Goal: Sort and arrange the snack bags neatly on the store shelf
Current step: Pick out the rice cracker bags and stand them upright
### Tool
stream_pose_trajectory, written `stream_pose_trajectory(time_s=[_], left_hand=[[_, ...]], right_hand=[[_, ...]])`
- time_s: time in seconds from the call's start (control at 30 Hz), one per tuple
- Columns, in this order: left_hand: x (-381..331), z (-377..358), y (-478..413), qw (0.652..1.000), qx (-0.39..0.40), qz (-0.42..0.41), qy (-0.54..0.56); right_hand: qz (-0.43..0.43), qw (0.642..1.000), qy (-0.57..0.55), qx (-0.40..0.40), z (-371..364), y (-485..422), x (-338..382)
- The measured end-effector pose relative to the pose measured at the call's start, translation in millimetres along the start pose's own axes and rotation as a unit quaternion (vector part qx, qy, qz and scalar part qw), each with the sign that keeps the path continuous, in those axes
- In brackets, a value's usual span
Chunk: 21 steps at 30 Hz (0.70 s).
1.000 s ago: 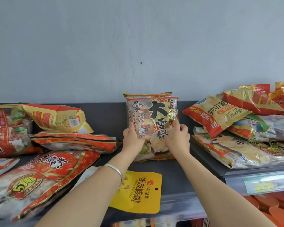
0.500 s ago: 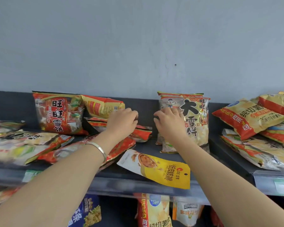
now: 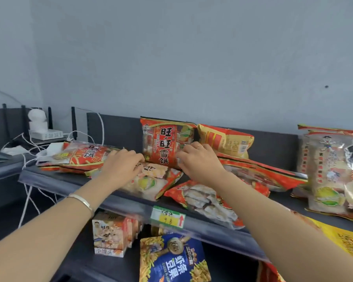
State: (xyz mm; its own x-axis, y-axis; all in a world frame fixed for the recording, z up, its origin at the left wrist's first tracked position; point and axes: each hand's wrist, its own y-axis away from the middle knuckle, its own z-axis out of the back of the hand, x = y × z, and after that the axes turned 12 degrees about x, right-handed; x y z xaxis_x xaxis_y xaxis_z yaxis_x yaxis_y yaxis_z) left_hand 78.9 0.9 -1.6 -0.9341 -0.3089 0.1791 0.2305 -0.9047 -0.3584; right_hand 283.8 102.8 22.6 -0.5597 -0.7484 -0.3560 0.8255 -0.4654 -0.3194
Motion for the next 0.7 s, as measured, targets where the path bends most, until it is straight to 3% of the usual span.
stream_pose_trajectory(time_s=[0.17, 0.33, 0.5, 0.63, 0.7], left_hand=[[88, -41, 14, 0.999, 0.031, 0.009, 0.024], [116, -67, 4, 0.996, 0.074, 0.022, 0.041], [124, -89, -8, 0.962, 0.139, 0.135, 0.193], [130, -93, -15, 0.953, 0.126, 0.204, 0.187], [133, -95, -21, 0.921, 0.17, 0.239, 0.258]], right_hand=[[0.008, 0.998, 0.003, 0.061, -15, -49, 54], [-0.004, 0.991, -0.001, 0.135, -27, -78, 82], [-0.062, 0.968, -0.072, 0.231, -44, -98, 90], [-0.129, 0.933, -0.182, 0.282, -57, -107, 86], [-0.135, 0.92, -0.208, 0.304, -60, -108, 83]])
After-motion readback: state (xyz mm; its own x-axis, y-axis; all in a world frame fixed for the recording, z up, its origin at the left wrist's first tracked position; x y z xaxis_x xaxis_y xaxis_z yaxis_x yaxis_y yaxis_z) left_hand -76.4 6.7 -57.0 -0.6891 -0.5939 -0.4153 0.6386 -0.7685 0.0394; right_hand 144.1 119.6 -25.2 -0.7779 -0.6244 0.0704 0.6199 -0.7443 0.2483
